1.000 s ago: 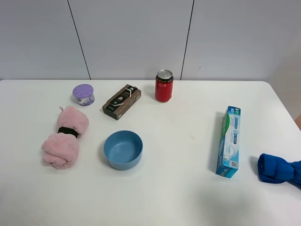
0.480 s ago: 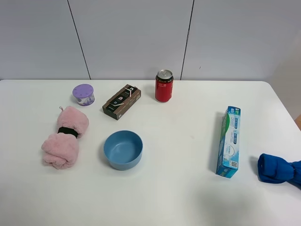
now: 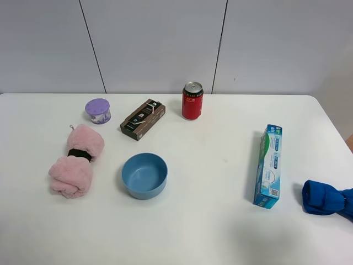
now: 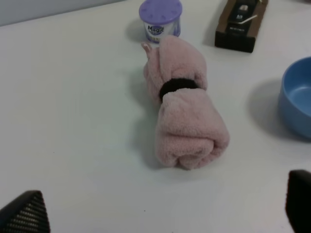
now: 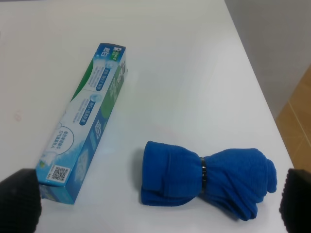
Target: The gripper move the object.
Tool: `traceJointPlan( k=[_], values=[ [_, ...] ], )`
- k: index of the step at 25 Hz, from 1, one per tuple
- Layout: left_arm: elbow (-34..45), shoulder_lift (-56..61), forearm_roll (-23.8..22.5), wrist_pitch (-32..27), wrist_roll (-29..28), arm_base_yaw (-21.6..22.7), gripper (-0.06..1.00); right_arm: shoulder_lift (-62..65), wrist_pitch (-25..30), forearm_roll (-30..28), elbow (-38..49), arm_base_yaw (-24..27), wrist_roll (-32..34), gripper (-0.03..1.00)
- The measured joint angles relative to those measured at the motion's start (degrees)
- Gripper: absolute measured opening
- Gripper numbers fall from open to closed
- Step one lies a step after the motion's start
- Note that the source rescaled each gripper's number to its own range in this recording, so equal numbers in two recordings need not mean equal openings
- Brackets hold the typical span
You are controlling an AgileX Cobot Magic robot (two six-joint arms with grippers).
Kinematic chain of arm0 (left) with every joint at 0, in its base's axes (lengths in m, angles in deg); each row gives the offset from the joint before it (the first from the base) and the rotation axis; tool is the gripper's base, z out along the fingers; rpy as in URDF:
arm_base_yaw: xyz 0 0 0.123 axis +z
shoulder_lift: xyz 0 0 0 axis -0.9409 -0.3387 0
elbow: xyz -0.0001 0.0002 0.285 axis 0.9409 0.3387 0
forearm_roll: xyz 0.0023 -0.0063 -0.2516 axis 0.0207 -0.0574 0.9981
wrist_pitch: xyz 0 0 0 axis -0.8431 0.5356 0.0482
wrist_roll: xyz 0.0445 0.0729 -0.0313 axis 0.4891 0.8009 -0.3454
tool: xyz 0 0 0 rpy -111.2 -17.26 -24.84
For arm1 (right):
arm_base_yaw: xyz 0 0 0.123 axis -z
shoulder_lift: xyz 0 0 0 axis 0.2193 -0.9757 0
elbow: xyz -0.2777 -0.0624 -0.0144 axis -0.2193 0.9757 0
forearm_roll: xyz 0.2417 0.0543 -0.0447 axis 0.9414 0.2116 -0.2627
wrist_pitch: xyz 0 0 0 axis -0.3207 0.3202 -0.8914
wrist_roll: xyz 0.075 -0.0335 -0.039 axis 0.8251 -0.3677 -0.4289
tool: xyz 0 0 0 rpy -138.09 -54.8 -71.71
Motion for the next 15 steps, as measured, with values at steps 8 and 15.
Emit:
traceJointPlan(
  k=[8, 15],
  values=[
    [0.0, 0.0, 0.0, 0.0, 0.0, 0.0, 0.98, 0.0, 0.0, 0.0, 0.0, 0.0, 0.0, 1.00],
    [0.0, 0.0, 0.0, 0.0, 0.0, 0.0, 0.98, 0.0, 0.0, 0.0, 0.0, 0.0, 0.0, 1.00]
  ],
)
